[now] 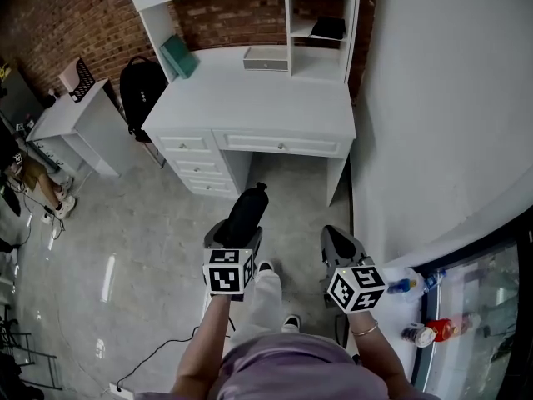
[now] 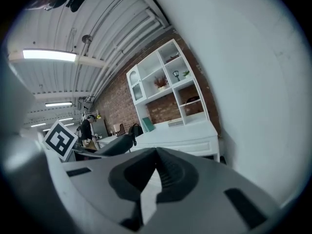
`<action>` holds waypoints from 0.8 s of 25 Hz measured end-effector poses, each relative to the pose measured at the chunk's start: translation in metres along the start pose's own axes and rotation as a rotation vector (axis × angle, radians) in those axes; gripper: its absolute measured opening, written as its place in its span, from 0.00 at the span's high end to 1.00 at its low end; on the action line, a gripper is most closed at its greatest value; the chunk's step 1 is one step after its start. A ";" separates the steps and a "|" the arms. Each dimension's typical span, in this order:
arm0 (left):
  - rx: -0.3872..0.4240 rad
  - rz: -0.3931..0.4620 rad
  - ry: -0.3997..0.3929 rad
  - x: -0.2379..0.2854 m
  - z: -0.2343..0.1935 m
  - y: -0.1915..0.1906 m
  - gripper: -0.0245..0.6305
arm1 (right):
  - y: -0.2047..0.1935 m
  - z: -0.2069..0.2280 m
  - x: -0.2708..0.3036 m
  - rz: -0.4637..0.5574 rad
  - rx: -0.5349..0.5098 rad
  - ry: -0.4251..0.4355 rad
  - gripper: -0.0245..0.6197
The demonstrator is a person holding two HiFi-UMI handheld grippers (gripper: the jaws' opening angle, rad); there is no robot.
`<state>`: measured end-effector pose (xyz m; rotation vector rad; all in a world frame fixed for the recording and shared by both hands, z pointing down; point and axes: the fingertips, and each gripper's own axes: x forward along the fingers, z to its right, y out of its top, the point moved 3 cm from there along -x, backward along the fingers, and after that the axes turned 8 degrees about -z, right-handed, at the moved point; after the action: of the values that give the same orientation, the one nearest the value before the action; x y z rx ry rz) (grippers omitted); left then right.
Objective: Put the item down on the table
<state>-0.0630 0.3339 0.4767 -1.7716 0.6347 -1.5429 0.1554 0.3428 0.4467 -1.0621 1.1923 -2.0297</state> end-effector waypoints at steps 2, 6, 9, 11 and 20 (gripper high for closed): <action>0.002 -0.003 -0.001 0.012 -0.007 0.007 0.44 | 0.003 0.004 0.010 0.005 0.006 -0.005 0.96; 0.000 -0.003 -0.009 0.044 -0.024 0.026 0.44 | 0.011 0.020 0.039 0.003 0.019 -0.033 0.96; 0.006 0.010 -0.017 0.071 -0.041 0.050 0.44 | 0.027 0.030 0.068 0.014 0.022 -0.054 0.96; 0.008 0.007 -0.025 0.086 -0.053 0.063 0.44 | 0.036 0.033 0.088 0.012 0.035 -0.065 0.96; 0.018 0.010 -0.045 0.150 -0.117 0.133 0.44 | 0.089 0.039 0.185 0.017 0.041 -0.092 0.96</action>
<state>-0.1420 0.1154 0.4782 -1.7827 0.6051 -1.4935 0.0953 0.1425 0.4438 -1.1096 1.1045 -1.9617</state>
